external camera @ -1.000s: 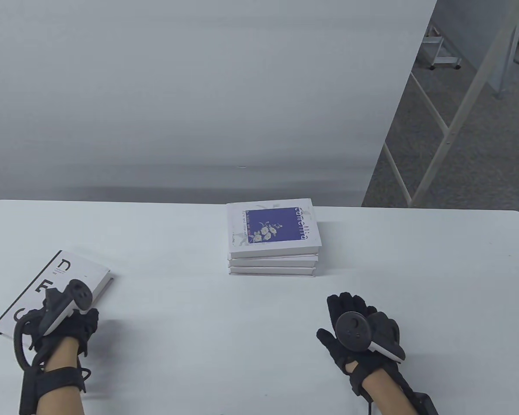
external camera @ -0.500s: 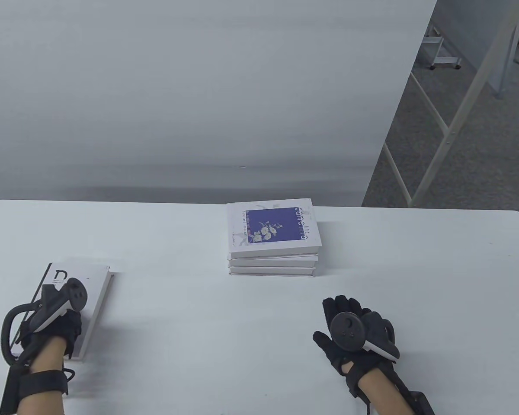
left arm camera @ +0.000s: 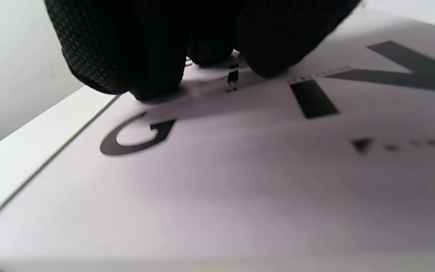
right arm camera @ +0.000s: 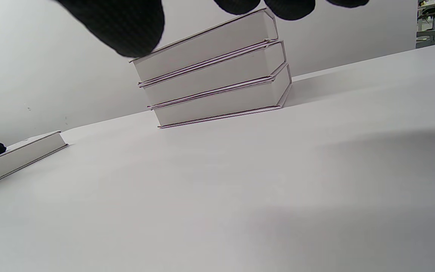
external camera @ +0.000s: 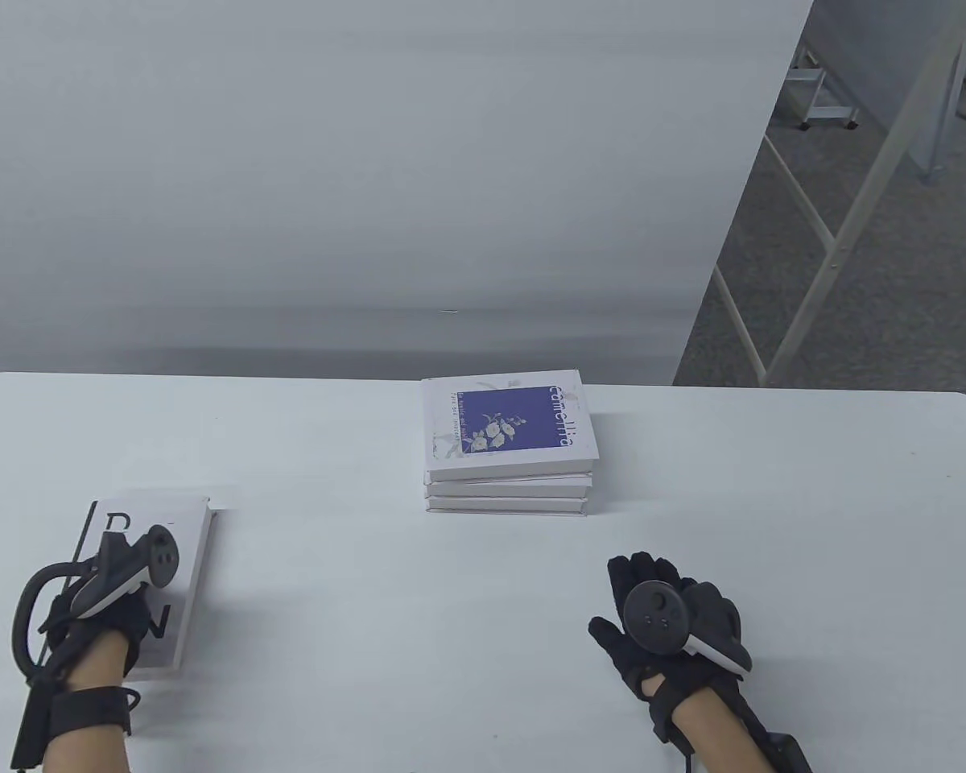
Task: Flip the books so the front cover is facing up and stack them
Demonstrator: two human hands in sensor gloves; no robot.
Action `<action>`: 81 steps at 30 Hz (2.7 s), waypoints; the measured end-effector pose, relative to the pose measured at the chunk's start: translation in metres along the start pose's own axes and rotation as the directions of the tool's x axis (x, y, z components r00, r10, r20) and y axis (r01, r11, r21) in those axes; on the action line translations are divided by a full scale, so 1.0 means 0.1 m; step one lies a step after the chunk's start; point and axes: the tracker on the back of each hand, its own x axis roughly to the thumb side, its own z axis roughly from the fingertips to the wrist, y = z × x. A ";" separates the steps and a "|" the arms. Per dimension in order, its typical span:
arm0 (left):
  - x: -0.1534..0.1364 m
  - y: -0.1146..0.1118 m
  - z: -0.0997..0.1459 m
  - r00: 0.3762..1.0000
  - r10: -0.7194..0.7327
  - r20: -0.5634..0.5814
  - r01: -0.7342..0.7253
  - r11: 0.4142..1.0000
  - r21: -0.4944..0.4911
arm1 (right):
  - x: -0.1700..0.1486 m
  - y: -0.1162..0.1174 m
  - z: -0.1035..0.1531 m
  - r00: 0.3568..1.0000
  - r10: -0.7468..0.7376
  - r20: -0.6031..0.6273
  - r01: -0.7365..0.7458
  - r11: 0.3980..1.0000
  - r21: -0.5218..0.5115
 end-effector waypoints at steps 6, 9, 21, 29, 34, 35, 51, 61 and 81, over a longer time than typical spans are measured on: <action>0.12 0.02 0.03 0.999 -0.016 0.048 0.017 1.000 -0.014 | 0.00 0.00 0.00 1.000 -0.010 0.002 0.010 1.000 0.000; 0.18 0.02 0.05 0.998 0.025 0.049 -0.025 1.000 -0.019 | -0.01 -0.02 0.00 1.000 -0.023 0.000 0.023 1.000 -0.008; 1.11 0.33 0.38 0.962 -0.070 0.263 0.048 0.995 0.090 | 0.00 -0.15 0.03 0.999 -0.017 0.033 0.020 0.995 -0.102; 1.83 0.52 0.69 0.906 -0.131 0.403 0.067 0.983 0.169 | -0.01 -0.06 0.01 1.000 0.005 0.021 -0.004 0.998 -0.064; 2.17 0.58 0.90 0.866 -0.159 0.473 0.056 0.973 0.225 | -0.01 0.00 0.00 1.000 0.006 0.010 -0.006 0.999 -0.041; 2.24 0.60 0.93 0.860 -0.155 0.487 0.048 0.973 0.225 | -0.01 0.01 -0.02 1.000 0.009 0.009 -0.008 0.999 -0.035; 3.08 0.79 1.37 0.794 -0.221 0.567 0.015 0.939 0.344 | 0.09 0.17 -0.10 0.999 0.031 0.009 -0.031 0.999 0.033; 3.23 0.85 1.52 0.734 -0.061 0.676 -0.165 0.950 0.265 | 0.19 0.31 -0.16 0.994 0.101 0.038 -0.104 0.988 0.111; 2.39 0.37 0.90 0.680 0.517 0.519 -0.609 0.793 0.009 | 0.22 0.52 -0.35 1.000 0.012 0.027 -0.020 0.945 0.328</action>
